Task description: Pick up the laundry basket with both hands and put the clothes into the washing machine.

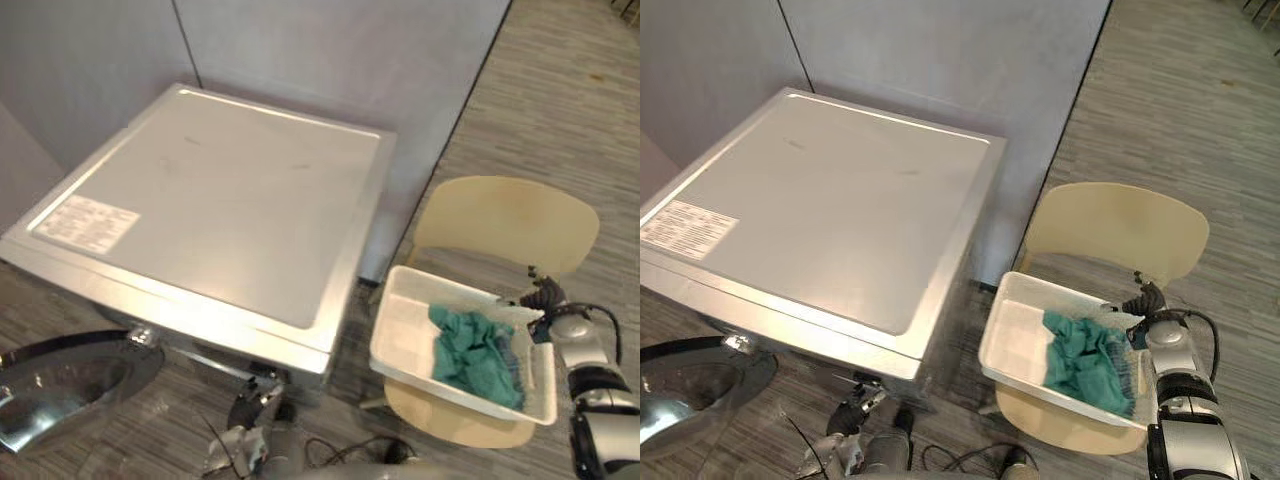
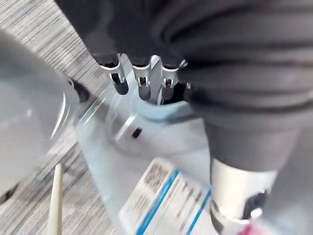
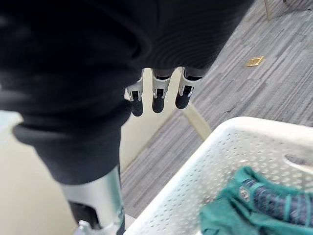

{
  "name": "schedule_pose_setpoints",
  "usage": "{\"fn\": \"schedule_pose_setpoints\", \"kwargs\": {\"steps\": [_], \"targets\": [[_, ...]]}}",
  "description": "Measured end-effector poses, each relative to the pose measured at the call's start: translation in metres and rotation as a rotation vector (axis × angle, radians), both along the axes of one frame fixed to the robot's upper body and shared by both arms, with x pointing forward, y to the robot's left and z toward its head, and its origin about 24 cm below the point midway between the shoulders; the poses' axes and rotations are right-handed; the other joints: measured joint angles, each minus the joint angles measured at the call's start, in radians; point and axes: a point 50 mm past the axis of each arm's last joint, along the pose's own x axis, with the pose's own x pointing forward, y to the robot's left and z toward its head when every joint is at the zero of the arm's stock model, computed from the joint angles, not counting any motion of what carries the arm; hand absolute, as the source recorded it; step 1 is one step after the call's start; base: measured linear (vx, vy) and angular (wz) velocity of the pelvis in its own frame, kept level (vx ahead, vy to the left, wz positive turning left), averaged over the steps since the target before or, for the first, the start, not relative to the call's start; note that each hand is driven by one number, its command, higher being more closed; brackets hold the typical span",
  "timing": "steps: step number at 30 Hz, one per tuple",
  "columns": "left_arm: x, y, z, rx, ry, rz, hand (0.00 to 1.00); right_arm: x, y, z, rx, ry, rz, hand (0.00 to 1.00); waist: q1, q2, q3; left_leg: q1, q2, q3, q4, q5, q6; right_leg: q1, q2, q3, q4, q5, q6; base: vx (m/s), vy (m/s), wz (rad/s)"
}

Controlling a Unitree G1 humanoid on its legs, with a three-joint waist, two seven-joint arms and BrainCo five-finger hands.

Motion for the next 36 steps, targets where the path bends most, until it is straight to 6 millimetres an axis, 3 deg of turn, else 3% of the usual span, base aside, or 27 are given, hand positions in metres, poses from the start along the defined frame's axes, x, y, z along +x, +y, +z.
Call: {"fn": "schedule_pose_setpoints", "kwargs": {"steps": [1, 3, 10, 14, 18, 22, 24, 26, 28, 33, 36], "targets": [[-0.002, -0.001, -0.001, -0.003, 0.012, 0.001, 0.00, -0.010, -0.004, -0.008, 0.000, 0.030, -0.014, 0.00, -0.014, 0.000, 0.001, 0.033, 0.042, 0.114, -0.010, 0.009, 0.008, 0.020, 0.014, -0.031, -0.007, -0.005, -0.012, 0.10, -0.231, 0.40], [-0.004, -0.001, -0.002, -0.006, 0.020, 0.005, 0.00, -0.023, -0.008, -0.018, 0.000, 0.071, -0.030, 0.00, -0.022, -0.001, 0.001, 0.069, 0.051, 0.177, -0.048, 0.032, 0.007, 0.048, 0.014, -0.045, -0.023, -0.003, -0.014, 0.08, -0.084, 0.26], [-0.015, 0.016, -0.009, 0.038, 0.085, 0.019, 0.00, -0.045, 0.008, -0.050, 0.061, 0.181, 0.008, 0.00, -0.038, 0.003, 0.001, 0.090, 0.006, 0.188, -0.114, 0.070, 0.017, 0.052, -0.017, -0.047, -0.053, 0.010, -0.011, -0.02, 0.038, 0.07], [-0.020, 0.021, -0.011, 0.061, 0.109, 0.007, 0.00, -0.042, 0.017, -0.055, 0.057, 0.210, 0.057, 0.00, -0.033, 0.028, 0.034, 0.079, -0.015, 0.185, -0.208, 0.138, 0.027, 0.011, -0.027, -0.063, -0.068, 0.031, -0.008, -0.07, 0.032, 0.08], [-0.012, 0.026, -0.008, 0.069, 0.084, 0.038, 0.00, -0.023, 0.031, -0.048, 0.012, 0.209, 0.151, 0.00, -0.033, 0.048, 0.111, 0.022, -0.020, 0.180, -0.207, 0.161, 0.035, -0.057, -0.033, -0.062, -0.036, 0.036, -0.006, -0.10, 0.033, 0.01], [0.006, 0.026, -0.002, 0.063, 0.030, 0.040, 0.00, 0.007, 0.044, -0.027, -0.039, 0.162, 0.227, 0.00, -0.031, 0.050, 0.201, -0.025, -0.029, 0.177, -0.252, 0.212, 0.038, -0.130, -0.041, -0.062, -0.018, 0.051, -0.014, -0.09, 0.015, -0.01], [0.010, 0.026, 0.001, 0.043, 0.007, 0.069, 0.00, 0.021, 0.046, -0.015, -0.064, 0.141, 0.242, 0.00, -0.029, 0.054, 0.216, -0.037, -0.034, 0.181, -0.295, 0.242, 0.041, -0.162, -0.043, -0.059, -0.020, 0.058, -0.011, -0.08, -0.003, -0.05], [0.018, 0.026, 0.006, 0.017, -0.040, 0.100, 0.00, 0.033, 0.041, -0.001, -0.098, 0.124, 0.241, 0.00, -0.020, 0.058, 0.232, -0.048, -0.037, 0.182, -0.331, 0.267, 0.042, -0.189, -0.045, -0.059, -0.022, 0.068, -0.010, -0.03, -0.002, -0.02], [0.035, 0.024, 0.017, -0.024, -0.123, 0.137, 0.00, 0.043, 0.019, 0.028, -0.188, 0.103, 0.208, 0.00, -0.002, 0.072, 0.273, -0.066, -0.040, 0.176, -0.332, 0.270, 0.046, -0.201, -0.048, -0.060, -0.023, 0.079, -0.015, -0.04, -0.014, 0.08], [0.042, 0.025, 0.022, -0.045, -0.160, 0.164, 0.00, 0.058, 0.005, 0.070, -0.269, 0.010, 0.168, 0.00, -0.001, 0.074, 0.277, -0.090, -0.054, 0.175, -0.333, 0.274, 0.050, -0.225, -0.064, -0.062, -0.020, 0.081, -0.016, 0.01, 0.001, 0.04], [0.046, 0.025, 0.025, -0.051, -0.181, 0.168, 0.00, 0.062, 0.001, 0.084, -0.329, 0.006, 0.176, 0.00, 0.000, 0.074, 0.285, -0.095, -0.057, 0.170, -0.334, 0.274, 0.050, -0.225, -0.066, -0.067, -0.020, 0.081, -0.017, 0.03, -0.009, 0.07]]}}
